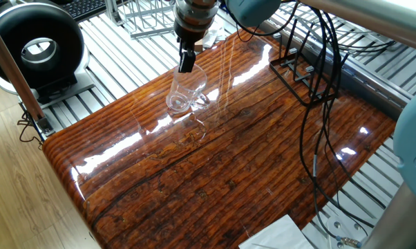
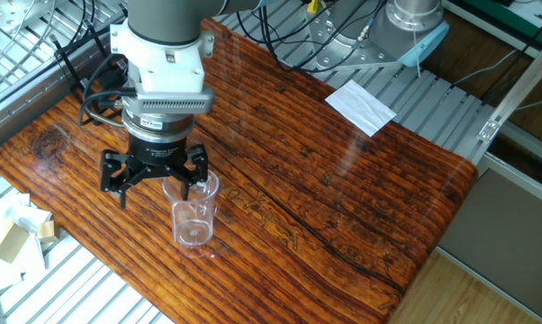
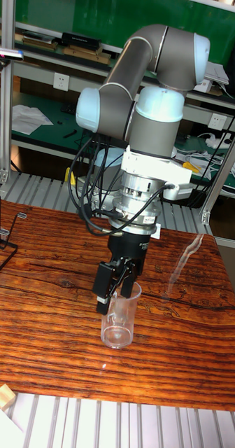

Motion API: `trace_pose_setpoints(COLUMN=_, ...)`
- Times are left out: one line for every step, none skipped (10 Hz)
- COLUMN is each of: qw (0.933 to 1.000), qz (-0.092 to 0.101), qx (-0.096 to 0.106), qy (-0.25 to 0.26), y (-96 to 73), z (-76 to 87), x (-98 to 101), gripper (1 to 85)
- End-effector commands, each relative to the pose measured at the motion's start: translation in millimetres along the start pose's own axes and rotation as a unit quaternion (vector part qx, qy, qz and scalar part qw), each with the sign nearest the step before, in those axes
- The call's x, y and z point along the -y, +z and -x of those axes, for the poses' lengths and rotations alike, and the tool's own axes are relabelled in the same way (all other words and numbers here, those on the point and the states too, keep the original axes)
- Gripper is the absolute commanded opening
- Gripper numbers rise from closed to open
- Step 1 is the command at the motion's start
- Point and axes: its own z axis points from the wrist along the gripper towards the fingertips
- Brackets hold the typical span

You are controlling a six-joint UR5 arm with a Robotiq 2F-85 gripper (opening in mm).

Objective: Take the cup off the cup rack

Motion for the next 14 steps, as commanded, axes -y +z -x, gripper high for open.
trace_pose_setpoints(qw=1.0, qz=0.004, qx=0.005, qy=0.006, y=-1.0, z=1.8, x=-0.6, gripper=85.0)
trace_pose_setpoints(qw=1.0, qz=0.002, qx=-0.001, qy=0.004, y=-1.0, z=-1.3, x=0.2, gripper=85.0)
trace_pose_setpoints(qw=1.0, qz=0.001, qx=-0.002, qy=0.002, y=0.7, z=-2.9, x=0.6, gripper=85.0)
trace_pose_setpoints(qw=0.9999, qz=-0.003, qx=-0.01, qy=-0.002, y=2.5, z=-8.8, x=2.9, gripper=85.0)
trace_pose_setpoints(qw=0.9999, qz=-0.005, qx=-0.014, qy=-0.003, y=2.4, z=-10.6, x=4.2, gripper=85.0)
trace_pose_setpoints(qw=0.9999, qz=-0.005, qx=-0.013, qy=-0.006, y=1.3, z=-10.0, x=4.5, gripper=85.0)
trace_pose_setpoints(qw=0.9995, qz=-0.014, qx=-0.025, qy=-0.016, y=-1.9, z=-15.6, x=11.6, gripper=85.0)
trace_pose_setpoints(qw=0.9992, qz=-0.015, qx=-0.03, qy=-0.02, y=-6.0, z=-17.6, x=13.9, gripper=85.0)
trace_pose_setpoints(qw=0.9992, qz=-0.014, qx=-0.031, qy=-0.022, y=-11.4, z=-17.6, x=15.5, gripper=85.0)
trace_pose_setpoints(qw=0.9991, qz=-0.012, qx=-0.032, qy=-0.026, y=-18.5, z=-18.4, x=18.3, gripper=85.0)
trace_pose_setpoints(qw=0.9986, qz=-0.017, qx=-0.039, qy=-0.032, y=-24.7, z=-23.2, x=23.8, gripper=85.0)
trace_pose_setpoints(qw=0.995, qz=-0.038, qx=-0.077, qy=-0.051, y=-27.5, z=-44.4, x=39.5, gripper=85.0)
trace_pose_setpoints(qw=0.9878, qz=-0.059, qx=-0.132, qy=-0.058, y=-35.8, z=-76.7, x=58.0, gripper=70.3)
trace_pose_setpoints(qw=0.9779, qz=-0.087, qx=-0.19, qy=-0.018, y=-54.6, z=-113.2, x=78.2, gripper=37.7)
